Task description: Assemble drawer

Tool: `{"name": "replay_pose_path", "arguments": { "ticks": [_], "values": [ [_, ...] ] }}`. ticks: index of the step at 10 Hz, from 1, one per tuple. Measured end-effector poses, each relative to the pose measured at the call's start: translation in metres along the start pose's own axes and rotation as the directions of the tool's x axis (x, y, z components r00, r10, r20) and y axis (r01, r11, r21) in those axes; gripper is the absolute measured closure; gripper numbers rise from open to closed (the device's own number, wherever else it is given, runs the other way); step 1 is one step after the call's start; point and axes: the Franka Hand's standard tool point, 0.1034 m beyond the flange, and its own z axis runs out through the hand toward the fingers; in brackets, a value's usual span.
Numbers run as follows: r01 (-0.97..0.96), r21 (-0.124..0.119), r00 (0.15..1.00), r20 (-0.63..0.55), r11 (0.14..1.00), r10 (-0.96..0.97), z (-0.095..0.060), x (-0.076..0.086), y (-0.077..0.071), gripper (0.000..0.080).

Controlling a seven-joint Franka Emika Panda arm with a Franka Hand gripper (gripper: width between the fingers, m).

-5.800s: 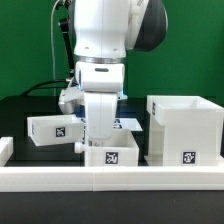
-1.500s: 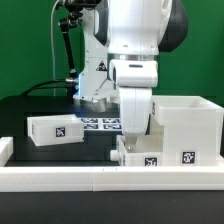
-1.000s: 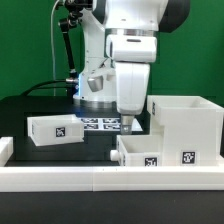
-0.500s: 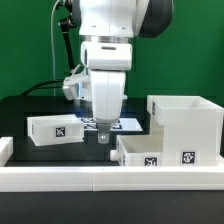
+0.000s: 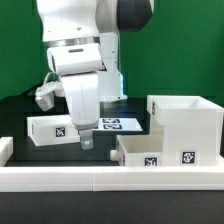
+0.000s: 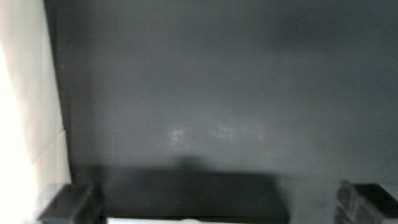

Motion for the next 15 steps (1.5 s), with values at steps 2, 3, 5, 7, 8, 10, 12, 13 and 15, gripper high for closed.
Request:
{"name": "replay_pose_path", "arguments": {
  "ticks": [2, 3, 5, 7, 8, 10, 12, 13, 15],
  "values": [
    [0.0, -0.002, 1.0, -0.02, 1.0, 0.0, 0.006, 0.009, 0.006, 0.0151],
    [-0.003, 0.004, 1.0, -0.029, 1.0, 0.003, 0.012, 0.017, 0.007, 0.0151],
    [-0.021, 0.014, 0.999, -0.043, 1.0, 0.022, 0.022, 0.027, 0.008, 0.0151],
    [-0.057, 0.031, 0.997, -0.051, 0.998, 0.059, 0.031, 0.039, 0.006, 0.0151],
    [-0.074, 0.037, 0.996, -0.053, 0.997, 0.076, 0.035, 0.046, 0.005, 0.0151],
    [-0.104, 0.091, 0.993, -0.051, 0.99, 0.109, 0.031, 0.051, 0.005, 0.0151],
    [-0.108, 0.08, 0.993, -0.049, 0.991, 0.112, 0.032, 0.048, 0.005, 0.0151],
    [-0.103, 0.079, 0.993, -0.051, 0.991, 0.108, 0.033, 0.048, 0.004, 0.0151],
    [-0.082, 0.076, 0.994, -0.058, 0.994, 0.087, 0.037, 0.051, 0.002, 0.0151]
  ]
}}
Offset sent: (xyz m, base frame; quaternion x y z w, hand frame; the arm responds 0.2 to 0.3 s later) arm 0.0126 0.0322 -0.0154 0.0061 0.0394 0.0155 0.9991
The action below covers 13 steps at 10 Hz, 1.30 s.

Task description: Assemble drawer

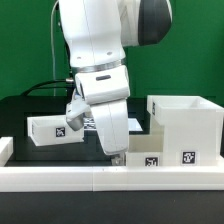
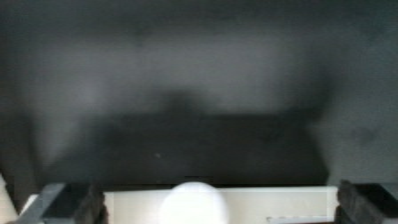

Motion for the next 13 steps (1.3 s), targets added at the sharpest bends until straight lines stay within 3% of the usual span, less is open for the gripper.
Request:
{"name": "replay_pose_path", "arguments": {
  "ticks": [1, 3, 7, 9, 10, 11, 13],
  "values": [
    [0.01, -0.01, 1.0, 0.0, 1.0, -0.01, 0.0, 0.002, 0.002, 0.0151],
    [0.053, -0.066, 0.999, 0.01, 0.996, -0.052, 0.0, 0.004, 0.008, 0.0151],
    [0.038, -0.064, 0.999, 0.009, 0.997, -0.038, 0.002, 0.006, 0.006, 0.0151],
    [0.014, -0.058, 1.0, 0.003, 0.998, -0.014, 0.006, 0.014, 0.005, 0.0151],
    [0.014, -0.062, 1.0, 0.003, 0.998, -0.014, 0.007, 0.021, 0.006, 0.0151],
    [0.036, -0.086, 0.999, 0.01, 0.996, -0.035, 0.006, 0.029, 0.011, 0.0151],
    [0.033, -0.087, 0.999, 0.013, 0.996, -0.032, 0.006, 0.038, 0.013, 0.0151]
  ]
}}
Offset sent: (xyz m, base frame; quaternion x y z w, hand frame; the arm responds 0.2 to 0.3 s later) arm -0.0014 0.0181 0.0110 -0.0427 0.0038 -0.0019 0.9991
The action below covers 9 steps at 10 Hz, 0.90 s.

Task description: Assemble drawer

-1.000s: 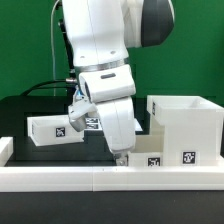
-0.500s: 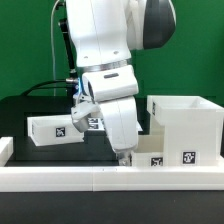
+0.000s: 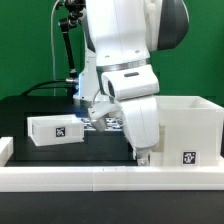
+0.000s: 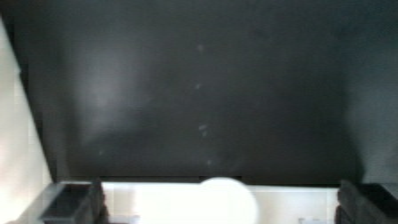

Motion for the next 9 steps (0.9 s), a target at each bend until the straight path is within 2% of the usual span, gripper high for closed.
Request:
{"name": "replay_pose_path", "arguments": {
  "ticks": [2, 5, 6, 9],
  "values": [
    [0.005, 0.003, 1.0, 0.004, 1.0, -0.005, 0.001, 0.005, 0.0, 0.0151],
    [-0.009, 0.009, 1.0, 0.009, 1.0, 0.009, -0.002, -0.009, 0.0, 0.0151],
    [0.0, 0.015, 1.0, 0.015, 1.0, 0.0, -0.004, -0.014, 0.001, 0.0151],
    [-0.072, 0.012, 0.997, 0.034, 0.997, 0.072, -0.012, -0.047, -0.003, 0.0151]
  ]
}}
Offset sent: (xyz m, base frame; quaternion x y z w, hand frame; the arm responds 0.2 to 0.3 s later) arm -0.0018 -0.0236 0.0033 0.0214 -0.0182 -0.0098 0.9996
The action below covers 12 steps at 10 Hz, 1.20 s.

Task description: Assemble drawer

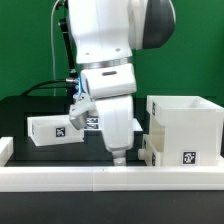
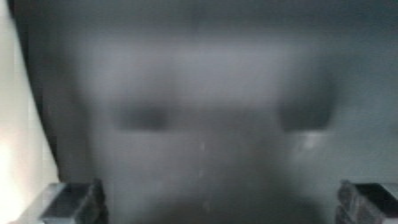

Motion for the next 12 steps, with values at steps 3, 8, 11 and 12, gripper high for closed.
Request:
{"name": "replay_pose_path", "arguments": {
  "ticks": [3, 8, 11, 12],
  "values": [
    [-0.13, -0.015, 0.991, 0.024, 0.991, 0.13, -0.015, -0.018, -0.028, 0.0151],
    [-0.209, -0.037, 0.977, 0.045, 0.977, 0.21, -0.029, -0.027, -0.071, 0.0151],
    [-0.372, -0.043, 0.927, 0.036, 0.927, 0.373, -0.029, -0.027, -0.071, 0.0151],
    [-0.441, -0.045, 0.896, 0.032, 0.897, 0.442, -0.029, -0.027, -0.071, 0.0151]
  ]
}}
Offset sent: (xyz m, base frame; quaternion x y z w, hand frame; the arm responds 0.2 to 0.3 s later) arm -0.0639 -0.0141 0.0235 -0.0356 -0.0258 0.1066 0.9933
